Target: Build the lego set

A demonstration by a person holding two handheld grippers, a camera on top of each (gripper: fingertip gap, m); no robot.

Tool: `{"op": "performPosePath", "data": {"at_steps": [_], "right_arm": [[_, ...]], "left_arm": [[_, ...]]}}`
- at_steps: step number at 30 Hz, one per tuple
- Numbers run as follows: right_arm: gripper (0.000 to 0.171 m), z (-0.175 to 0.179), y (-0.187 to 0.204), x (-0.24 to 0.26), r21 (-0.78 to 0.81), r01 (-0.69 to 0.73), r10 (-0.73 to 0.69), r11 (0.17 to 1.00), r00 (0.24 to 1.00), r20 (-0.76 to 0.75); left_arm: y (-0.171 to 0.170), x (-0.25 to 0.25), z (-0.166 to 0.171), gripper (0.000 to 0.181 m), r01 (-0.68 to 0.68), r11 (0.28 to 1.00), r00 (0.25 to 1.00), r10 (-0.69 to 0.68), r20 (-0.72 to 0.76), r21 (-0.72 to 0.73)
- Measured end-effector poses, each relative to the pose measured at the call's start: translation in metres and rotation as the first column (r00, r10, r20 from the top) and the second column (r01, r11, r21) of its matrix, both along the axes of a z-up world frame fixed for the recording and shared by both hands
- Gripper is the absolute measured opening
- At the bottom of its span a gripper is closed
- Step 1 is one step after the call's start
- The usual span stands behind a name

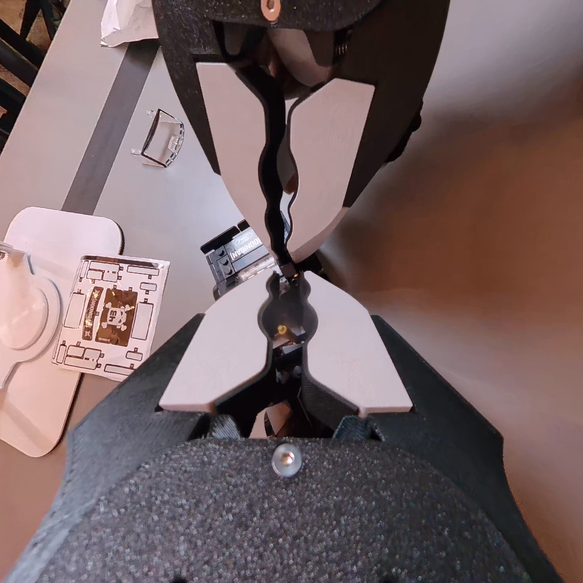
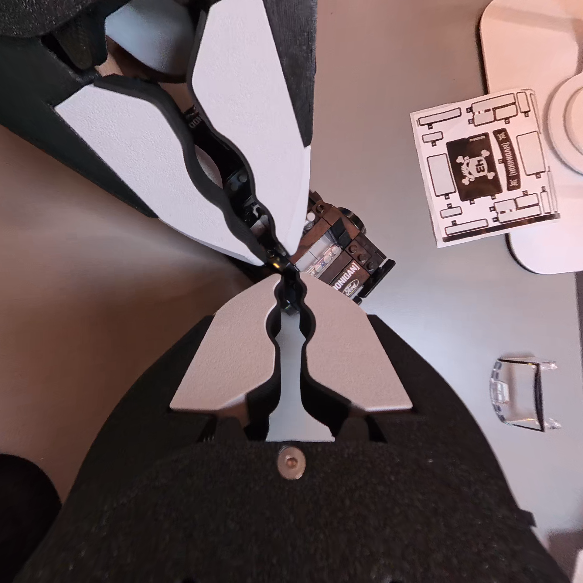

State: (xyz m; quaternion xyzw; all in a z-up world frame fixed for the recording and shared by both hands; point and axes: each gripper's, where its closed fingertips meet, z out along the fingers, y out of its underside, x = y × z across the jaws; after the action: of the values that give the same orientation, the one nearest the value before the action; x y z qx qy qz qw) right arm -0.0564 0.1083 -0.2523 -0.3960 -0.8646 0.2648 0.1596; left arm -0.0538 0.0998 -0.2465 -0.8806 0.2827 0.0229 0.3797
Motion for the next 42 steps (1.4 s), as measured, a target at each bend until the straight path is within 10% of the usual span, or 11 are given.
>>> {"op": "performPosePath", "data": {"at_steps": [24, 30, 42], "right_arm": [[0.038, 0.003, 0.032, -0.01, -0.22, 0.151, -0.127, 0.964, 0.985, 0.117], [0.011, -0.006, 0.033, -0.019, -0.452, 0.308, -0.185, 0.837, 0.937, 0.296], [0.008, -0.006, 0.012, 0.025, -0.478, 0.532, -0.454, 0.699, 0.847, 0.278]], "left_arm": [[0.005, -0.004, -0.002, 0.01, -0.001, 1.0, 1.0, 0.0, -0.03, -0.015], [0.004, -0.007, -0.002, 0.01, -0.027, 0.999, 0.999, 0.026, -0.043, -0.025], [-0.011, 0.002, -0.002, 0.009, -0.003, 0.999, 0.998, 0.0, -0.063, -0.037]]}}
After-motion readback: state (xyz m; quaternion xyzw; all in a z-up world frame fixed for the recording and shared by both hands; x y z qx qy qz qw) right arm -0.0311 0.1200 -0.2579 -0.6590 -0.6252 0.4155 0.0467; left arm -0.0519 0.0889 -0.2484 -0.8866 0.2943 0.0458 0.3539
